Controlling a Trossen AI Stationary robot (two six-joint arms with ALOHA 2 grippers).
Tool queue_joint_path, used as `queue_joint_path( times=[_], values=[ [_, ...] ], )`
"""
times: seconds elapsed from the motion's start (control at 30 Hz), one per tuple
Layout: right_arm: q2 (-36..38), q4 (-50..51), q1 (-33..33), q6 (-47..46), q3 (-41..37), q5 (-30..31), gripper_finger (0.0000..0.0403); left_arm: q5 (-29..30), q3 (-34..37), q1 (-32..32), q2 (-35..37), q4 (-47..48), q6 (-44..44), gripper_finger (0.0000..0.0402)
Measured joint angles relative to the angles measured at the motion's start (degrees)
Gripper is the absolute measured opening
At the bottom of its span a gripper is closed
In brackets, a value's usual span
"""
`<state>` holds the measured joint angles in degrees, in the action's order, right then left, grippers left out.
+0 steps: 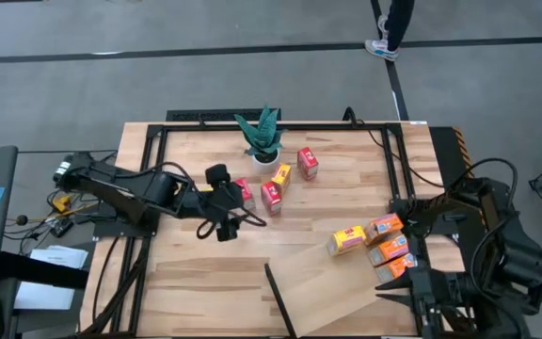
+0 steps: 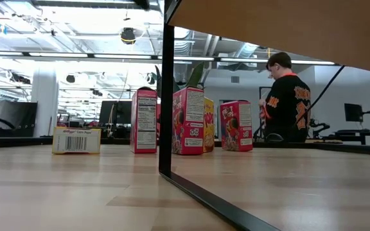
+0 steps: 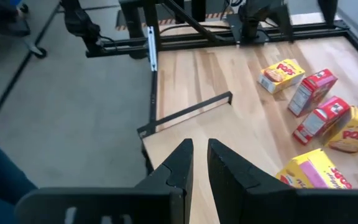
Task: Stack cereal on shelf
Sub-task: Put the right yellow cereal box on the shelf aligned with the other yellow cereal box
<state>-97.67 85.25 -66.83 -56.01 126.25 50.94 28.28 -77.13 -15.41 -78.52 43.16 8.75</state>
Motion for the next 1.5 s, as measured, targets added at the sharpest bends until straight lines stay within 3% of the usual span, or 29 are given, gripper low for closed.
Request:
queue_joint_path(
  times=[0.13,0.3,0.63,1.07,1.5],
  values=[
    [-0.3,0.4,0.0,-0.8,0.0,0.0,0.0073,-12.0,8.3,5.7,2.4,-4.9,-7.4,0.0339],
    [-0.2,0.5,0.5,-2.4,0.0,0.1,0.0073,-20.1,10.0,11.2,0.9,-5.4,-19.5,0.0339],
    [-0.1,4.7,0.8,0.1,0.0,0.3,0.0079,-19.9,9.9,17.5,-5.7,-5.0,-39.6,0.0339],
    [-0.1,4.8,4.4,5.5,0.0,0.5,0.0088,-19.1,9.8,22.0,-9.7,-4.2,-51.0,0.0339],
    [-0.1,4.7,9.9,5.1,0.0,0.1,0.0088,-26.7,9.8,27.1,-9.7,-1.8,-63.6,0.0339]
  ],
)
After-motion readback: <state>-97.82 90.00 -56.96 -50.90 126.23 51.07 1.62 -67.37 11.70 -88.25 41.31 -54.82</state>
